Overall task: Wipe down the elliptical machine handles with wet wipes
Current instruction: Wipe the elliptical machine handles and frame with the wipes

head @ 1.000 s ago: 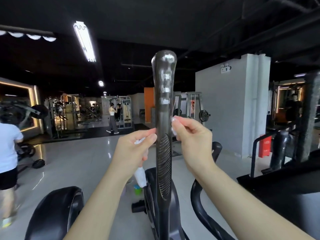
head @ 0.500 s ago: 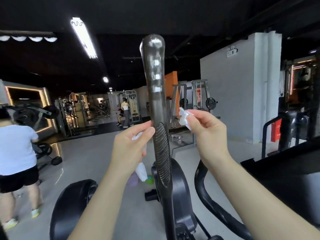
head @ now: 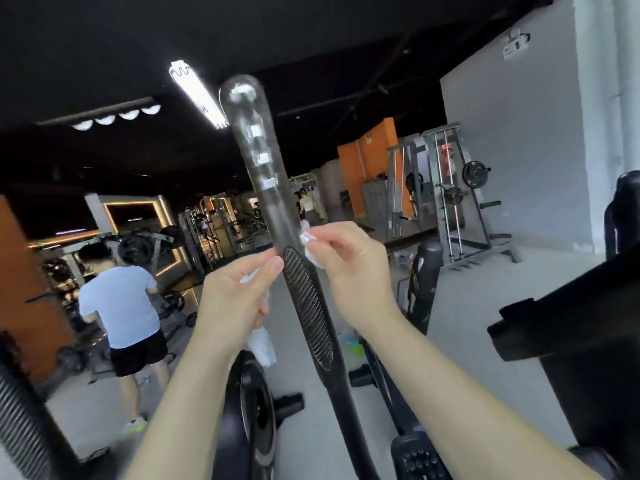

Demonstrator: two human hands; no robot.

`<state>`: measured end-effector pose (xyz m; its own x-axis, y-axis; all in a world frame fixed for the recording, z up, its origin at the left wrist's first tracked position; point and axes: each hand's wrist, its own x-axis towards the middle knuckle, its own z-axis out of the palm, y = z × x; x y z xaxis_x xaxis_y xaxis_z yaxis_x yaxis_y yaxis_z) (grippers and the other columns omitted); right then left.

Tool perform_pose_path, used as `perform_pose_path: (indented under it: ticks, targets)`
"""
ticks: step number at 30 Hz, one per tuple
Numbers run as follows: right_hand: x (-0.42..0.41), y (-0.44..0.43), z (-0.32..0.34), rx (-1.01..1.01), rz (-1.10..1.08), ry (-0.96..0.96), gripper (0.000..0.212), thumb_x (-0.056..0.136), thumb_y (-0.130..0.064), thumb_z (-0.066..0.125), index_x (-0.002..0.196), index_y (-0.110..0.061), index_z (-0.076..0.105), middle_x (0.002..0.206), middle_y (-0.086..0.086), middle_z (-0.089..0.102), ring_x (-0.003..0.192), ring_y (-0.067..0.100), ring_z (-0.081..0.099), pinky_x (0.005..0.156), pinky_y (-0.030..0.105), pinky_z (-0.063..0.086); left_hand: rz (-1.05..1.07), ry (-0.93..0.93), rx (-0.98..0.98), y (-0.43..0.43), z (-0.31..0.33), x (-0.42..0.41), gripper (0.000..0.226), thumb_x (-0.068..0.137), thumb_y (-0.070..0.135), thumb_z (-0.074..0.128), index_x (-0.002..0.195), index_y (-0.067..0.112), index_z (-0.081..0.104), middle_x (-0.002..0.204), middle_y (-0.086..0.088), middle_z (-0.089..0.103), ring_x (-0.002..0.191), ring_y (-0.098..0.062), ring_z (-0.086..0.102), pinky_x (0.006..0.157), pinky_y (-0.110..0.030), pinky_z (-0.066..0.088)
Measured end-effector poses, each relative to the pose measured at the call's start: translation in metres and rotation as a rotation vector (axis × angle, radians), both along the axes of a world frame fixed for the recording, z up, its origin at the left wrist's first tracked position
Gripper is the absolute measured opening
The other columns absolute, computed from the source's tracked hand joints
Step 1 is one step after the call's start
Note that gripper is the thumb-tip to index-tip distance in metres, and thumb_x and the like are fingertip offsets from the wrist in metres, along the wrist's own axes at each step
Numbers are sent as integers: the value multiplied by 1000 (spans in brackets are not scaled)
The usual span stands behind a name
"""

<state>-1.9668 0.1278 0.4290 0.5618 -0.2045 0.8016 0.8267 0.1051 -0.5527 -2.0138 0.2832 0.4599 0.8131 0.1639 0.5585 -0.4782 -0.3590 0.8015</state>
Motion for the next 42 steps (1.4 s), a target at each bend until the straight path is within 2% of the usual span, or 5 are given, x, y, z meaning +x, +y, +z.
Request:
perform_pose_path:
  ticks: [9,15,28,36,42]
  targets:
    - [-6,-13,-41,-10,50,248,29,92,-3,72,84,-30,79,95,-8,74,89,1,69,82,15,49,8,34,20,-5,3,-7,17,100,33,65,108,46,72,54,-2,46,47,-11,41,52,-22,41]
    - [-7,-1,10,41,73,43,14,93,-5,73,97,-16,81,108,1,73,100,7,70,88,16,52,10,35,14,-5,2,-6,32,99,35,67,85,63,73,55,-3,45,49,-11,41,51,-25,40]
    - [-12,-27,-8,145,361,237,15,98,8,58,100,3,72,87,4,79,82,10,75,73,18,55,-5,35,11,-3,1,-4,17,99,33,66,102,49,71,55,-3,46,48,-10,41,52,-22,43]
    - [-7,0,7,35,18,172,23,96,2,57,93,-16,71,80,-5,72,70,2,66,69,18,52,-25,17,-17,-1,-1,2,15,98,31,68,106,43,72,56,-6,46,45,-9,41,46,-19,41]
    - [-12,5,-10,24,-8,102,21,95,-4,68,107,-17,80,110,-7,72,104,3,68,87,11,49,-48,13,-11,-1,0,1,16,99,29,67,103,43,73,54,-3,44,45,-8,41,47,-19,41]
